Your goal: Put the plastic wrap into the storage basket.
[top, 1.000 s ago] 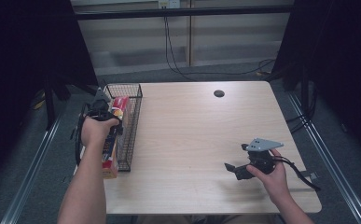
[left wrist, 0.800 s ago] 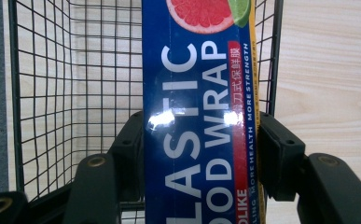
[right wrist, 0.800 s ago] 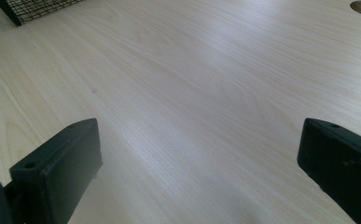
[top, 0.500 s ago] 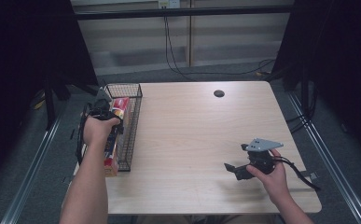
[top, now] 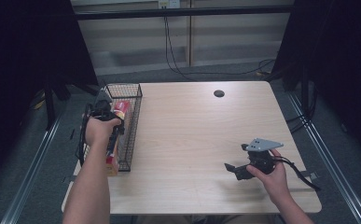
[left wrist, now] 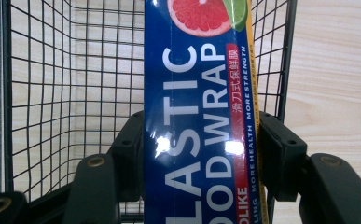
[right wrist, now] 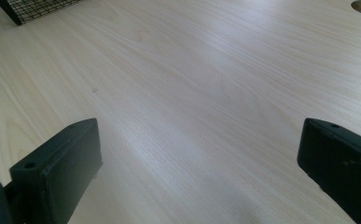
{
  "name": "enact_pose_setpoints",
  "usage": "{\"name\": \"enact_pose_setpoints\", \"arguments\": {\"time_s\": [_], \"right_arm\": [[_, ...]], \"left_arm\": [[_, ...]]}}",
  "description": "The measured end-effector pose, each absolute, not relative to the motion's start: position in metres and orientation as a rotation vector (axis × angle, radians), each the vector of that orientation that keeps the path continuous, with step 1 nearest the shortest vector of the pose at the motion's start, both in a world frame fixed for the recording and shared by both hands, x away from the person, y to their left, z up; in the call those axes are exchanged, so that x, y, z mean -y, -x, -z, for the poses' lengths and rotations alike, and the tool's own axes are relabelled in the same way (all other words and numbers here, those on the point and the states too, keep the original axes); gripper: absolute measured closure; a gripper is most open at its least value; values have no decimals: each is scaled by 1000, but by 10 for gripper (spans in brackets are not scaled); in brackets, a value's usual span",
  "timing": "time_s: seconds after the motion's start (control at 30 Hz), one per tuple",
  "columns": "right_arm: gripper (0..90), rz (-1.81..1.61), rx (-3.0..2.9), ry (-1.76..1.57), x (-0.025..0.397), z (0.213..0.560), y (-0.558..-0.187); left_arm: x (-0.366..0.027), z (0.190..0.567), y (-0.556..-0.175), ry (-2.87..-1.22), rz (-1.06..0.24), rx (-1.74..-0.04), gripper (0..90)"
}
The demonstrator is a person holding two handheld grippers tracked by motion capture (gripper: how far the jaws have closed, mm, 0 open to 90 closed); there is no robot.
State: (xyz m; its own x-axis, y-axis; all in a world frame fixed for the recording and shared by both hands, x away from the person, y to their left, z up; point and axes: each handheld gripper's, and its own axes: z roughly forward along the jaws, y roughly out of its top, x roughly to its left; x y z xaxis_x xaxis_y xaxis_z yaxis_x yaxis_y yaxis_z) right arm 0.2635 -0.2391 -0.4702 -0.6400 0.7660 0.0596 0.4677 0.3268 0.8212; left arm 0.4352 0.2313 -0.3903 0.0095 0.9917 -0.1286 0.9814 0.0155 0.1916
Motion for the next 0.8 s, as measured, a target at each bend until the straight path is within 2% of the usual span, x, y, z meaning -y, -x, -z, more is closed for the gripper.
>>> {"name": "enact_pose_setpoints", "arguments": {"time_s": [0.8], "right_arm": [[0,-1224,-2261,-1098,238,470,-263]], "left_arm": [[-230,394,-434,-2045,-102,-2056,406]]}}
